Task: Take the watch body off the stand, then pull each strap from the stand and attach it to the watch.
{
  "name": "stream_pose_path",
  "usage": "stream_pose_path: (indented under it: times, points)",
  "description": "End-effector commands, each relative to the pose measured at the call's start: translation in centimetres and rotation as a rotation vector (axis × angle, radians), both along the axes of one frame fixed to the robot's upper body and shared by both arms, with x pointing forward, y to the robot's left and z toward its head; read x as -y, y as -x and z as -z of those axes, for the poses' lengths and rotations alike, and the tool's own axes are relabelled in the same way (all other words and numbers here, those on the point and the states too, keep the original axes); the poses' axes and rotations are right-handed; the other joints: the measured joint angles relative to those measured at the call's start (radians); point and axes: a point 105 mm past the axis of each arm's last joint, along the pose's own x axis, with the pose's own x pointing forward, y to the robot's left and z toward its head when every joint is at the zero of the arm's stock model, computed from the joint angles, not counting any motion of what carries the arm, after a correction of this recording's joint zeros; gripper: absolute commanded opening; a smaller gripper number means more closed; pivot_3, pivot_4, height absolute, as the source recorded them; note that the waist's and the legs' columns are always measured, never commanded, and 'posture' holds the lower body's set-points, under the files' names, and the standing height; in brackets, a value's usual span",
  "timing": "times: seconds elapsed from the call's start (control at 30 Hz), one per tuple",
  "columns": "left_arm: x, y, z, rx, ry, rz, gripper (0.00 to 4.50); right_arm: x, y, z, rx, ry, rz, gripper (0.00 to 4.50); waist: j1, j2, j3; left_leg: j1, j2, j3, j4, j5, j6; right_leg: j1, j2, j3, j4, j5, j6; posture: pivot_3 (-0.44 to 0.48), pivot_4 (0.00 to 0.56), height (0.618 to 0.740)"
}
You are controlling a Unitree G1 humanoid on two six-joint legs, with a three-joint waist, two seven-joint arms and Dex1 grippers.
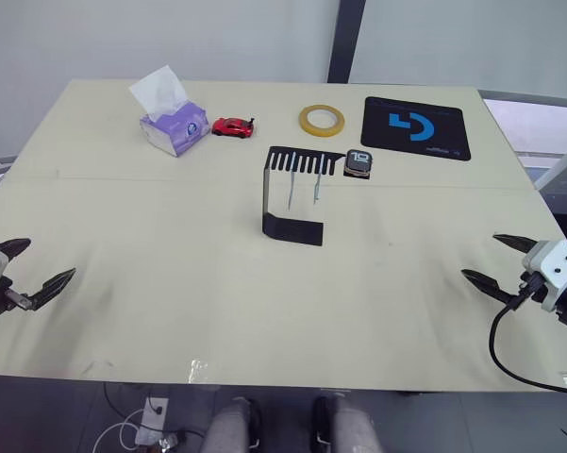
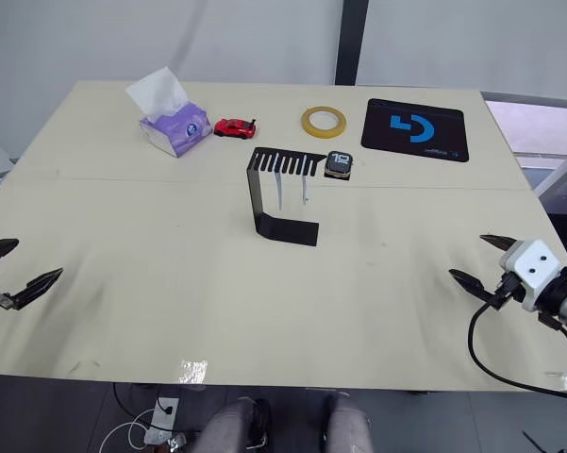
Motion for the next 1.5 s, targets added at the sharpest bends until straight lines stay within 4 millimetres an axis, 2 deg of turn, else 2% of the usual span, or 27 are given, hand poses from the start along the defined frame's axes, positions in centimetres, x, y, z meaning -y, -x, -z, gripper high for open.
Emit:
stream_pose_path:
  times: [0.03,0.13,0.3,0.37,0.47,0.53,0.7,0.87,0.97,1.17,1.5]
  points:
    - [0.9,0.2,-1.4,0.05,0.021,0.052,4.5,-0.5,-0.2,-1.0,0.062,-0.046,-0.005,4.44,0.0,0.0,0.0,0.0,0.0,0.0,0.0,0.0,0.0,0.0,0.0,0.0,0.0,0.0,0.0,0.0,0.15,0.74]
    - [4.8,-0.2,-2.9,0.106,0.078,0.211,4.5,-1.8,-0.9,-2.7,0.133,-0.294,0.042,4.44,0.0,0.0,0.0,0.0,0.0,-0.001,0.0,0.0,0.0,0.001,0.0,0.0,0.0,0.0,0.0,0.0,0.15,0.74]
    - [9.8,-1.0,-4.5,0.169,0.114,0.362,4.5,-7.0,-0.7,-5.2,0.191,-0.529,0.02,4.44,0.003,0.001,0.0,0.0,0.0,-0.002,0.0,0.0,-0.001,0.0,0.0,0.0,0.001,0.0,0.0,0.0,0.15,0.74]
    - [11.0,-1.2,-4.9,0.188,0.123,0.394,4.5,-8.8,-0.3,-5.8,0.197,-0.555,0.015,4.44,0.003,0.001,0.0,0.0,0.0,-0.002,0.0,0.0,-0.001,0.0,0.0,0.0,0.001,0.0,0.0,0.0,0.15,0.74]
    - [14.0,-1.5,-5.8,0.198,0.178,0.502,4.5,-13.7,0.3,-8.2,0.252,-0.668,-0.002,4.44,0.003,0.001,0.0,-0.001,0.0,-0.002,0.0,0.0,-0.001,0.0,0.001,0.001,0.001,0.0,0.0,0.0,0.15,0.74]
    - [15.6,-1.6,-6.4,0.211,0.204,0.564,4.5,-16.6,0.9,-9.5,0.268,-0.679,-0.038,4.44,0.001,0.001,0.001,-0.001,0.0,-0.002,0.0,0.001,-0.002,-0.001,0.001,0.001,0.001,0.0,0.0,0.0,0.15,0.74]
    - [18.9,-1.6,-7.3,0.215,0.245,0.674,4.5,-20.5,1.0,-11.7,0.295,-0.712,-0.004,4.44,0.002,0.001,0.001,-0.002,0.0,-0.002,0.0,0.001,-0.002,-0.002,0.002,0.002,0.002,0.0,0.0,0.0,0.15,0.74]
    - [20.0,-1.5,-7.4,0.205,0.266,0.702,4.5,-22.1,0.6,-12.5,0.297,-0.741,0.068,4.44,0.002,0.001,0.001,-0.003,0.0,-0.002,0.0,0.001,-0.002,-0.002,0.005,0.003,0.003,0.0,0.0,0.0,0.15,0.74]
    - [20.0,-1.3,-7.1,0.183,0.281,0.699,4.5,-22.6,0.4,-12.9,0.305,-0.736,0.088,4.44,0.001,0.001,0.001,-0.003,0.001,-0.002,0.0,0.001,-0.002,-0.002,0.012,0.005,0.002,0.0,0.0,0.0,0.15,0.74]
    - [20.3,-1.0,-7.1,0.165,0.276,0.712,4.5,-23.6,-0.4,-13.3,0.307,-0.764,0.191,4.44,-0.001,0.001,0.001,-0.003,0.003,-0.002,0.0,0.002,-0.003,-0.002,0.015,0.007,0.002,0.0,0.0,0.0,0.15,0.74]
    - [20.2,-0.8,-7.4,0.146,0.276,0.709,4.5,-25.3,-1.3,-13.8,0.294,-0.767,0.253,4.44,-0.001,0.001,0.001,-0.005,0.004,-0.003,0.0,0.002,-0.005,-0.003,0.016,0.007,0.002,0.0,0.0,0.0,0.15,0.74]
